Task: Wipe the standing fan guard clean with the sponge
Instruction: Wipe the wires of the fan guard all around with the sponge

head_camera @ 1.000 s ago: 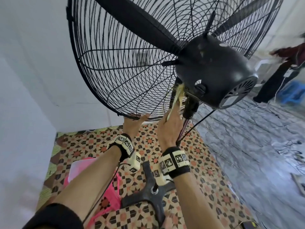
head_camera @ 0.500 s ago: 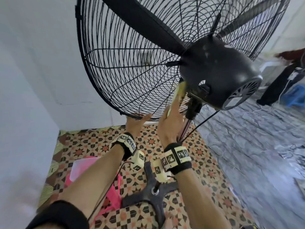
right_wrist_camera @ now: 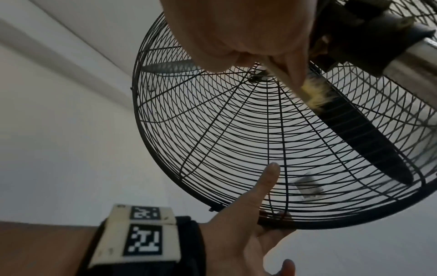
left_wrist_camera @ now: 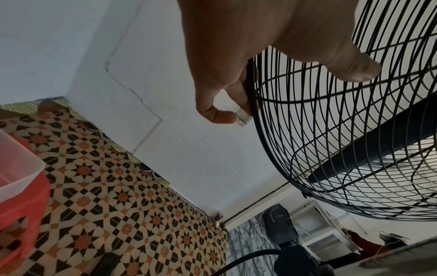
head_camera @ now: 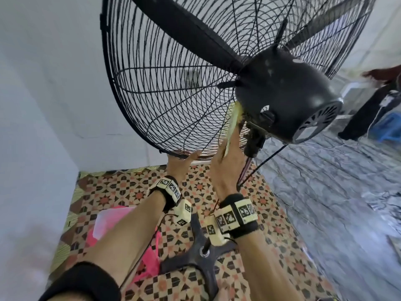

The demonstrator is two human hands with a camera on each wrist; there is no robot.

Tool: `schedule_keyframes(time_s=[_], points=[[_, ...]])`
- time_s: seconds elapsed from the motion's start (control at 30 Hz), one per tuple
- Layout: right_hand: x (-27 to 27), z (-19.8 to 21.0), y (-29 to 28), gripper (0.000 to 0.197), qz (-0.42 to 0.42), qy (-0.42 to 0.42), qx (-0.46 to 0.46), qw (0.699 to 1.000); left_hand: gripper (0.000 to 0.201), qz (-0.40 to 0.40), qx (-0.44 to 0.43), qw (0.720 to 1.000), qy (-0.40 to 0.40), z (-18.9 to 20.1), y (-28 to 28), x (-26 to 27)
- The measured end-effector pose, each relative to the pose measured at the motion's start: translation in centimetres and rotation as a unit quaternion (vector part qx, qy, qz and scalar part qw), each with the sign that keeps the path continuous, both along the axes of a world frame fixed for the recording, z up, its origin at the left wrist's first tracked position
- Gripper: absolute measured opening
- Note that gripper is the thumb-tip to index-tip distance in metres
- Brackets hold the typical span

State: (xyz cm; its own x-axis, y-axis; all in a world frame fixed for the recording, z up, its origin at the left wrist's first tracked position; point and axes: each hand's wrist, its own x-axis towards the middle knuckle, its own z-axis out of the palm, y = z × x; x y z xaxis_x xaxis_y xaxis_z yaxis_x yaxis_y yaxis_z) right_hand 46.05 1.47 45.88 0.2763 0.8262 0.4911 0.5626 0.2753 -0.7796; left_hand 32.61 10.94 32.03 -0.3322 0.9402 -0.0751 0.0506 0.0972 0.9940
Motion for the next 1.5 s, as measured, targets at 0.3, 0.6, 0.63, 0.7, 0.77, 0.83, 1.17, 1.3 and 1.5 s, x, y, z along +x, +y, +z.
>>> schedule_keyframes(time_s=[0.3, 0.6, 0.63, 0.7, 0.77, 0.83, 1.17, 1.3, 1.5], points=[[1.6, 0.3, 2.0, 0.054, -0.010, 0.017, 0.003, 1.000, 0.132, 0.032, 0.004, 0.999, -0.014, 1.8, -1.3, 1.0], [0.1, 0.5, 0.1, 0.074, -0.036, 0.016, -0.032, 0.999, 0.125, 0.016, 0.029, 0.999, 0.002, 1.6, -1.5, 0.8], [-0.2, 0.6, 0.6, 0.076, -0.031, 0.006, -0.030, 0.999, 0.126, 0.015, 0.027, 1.000, -0.001, 1.5, -1.4, 0.8], [-0.4, 0.5, 1.5, 0.084, -0.028, -0.012, -0.046, 0.998, 0.126, 0.014, 0.031, 0.999, 0.003, 1.3, -1.1, 0.6], [-0.7, 0.0, 1.9, 0.093, -0.031, -0.023, -0.090, 0.995, 0.123, 0.021, 0.040, 0.999, 0.006, 1.0, -1.1, 0.5], [-0.6, -0.7, 1.9, 0.090, -0.036, -0.029, -0.112, 0.993, 0.119, 0.020, 0.042, 0.999, 0.007, 0.7, -1.0, 0.6], [0.3, -4.2, 1.6, 0.061, -0.020, 0.004, -0.004, 1.000, 0.129, 0.019, 0.011, 0.999, 0.032, 0.4, -1.0, 0.5], [0.0, -5.0, 2.2, 0.064, -0.024, 0.016, -0.042, 0.999, 0.123, 0.013, 0.020, 0.999, 0.039, 0.5, -1.0, 0.7], [0.7, -8.5, 1.1, 0.062, -0.016, 0.008, -0.026, 1.000, 0.130, 0.007, 0.032, 0.999, 0.020, 0.9, -1.6, 0.6]])
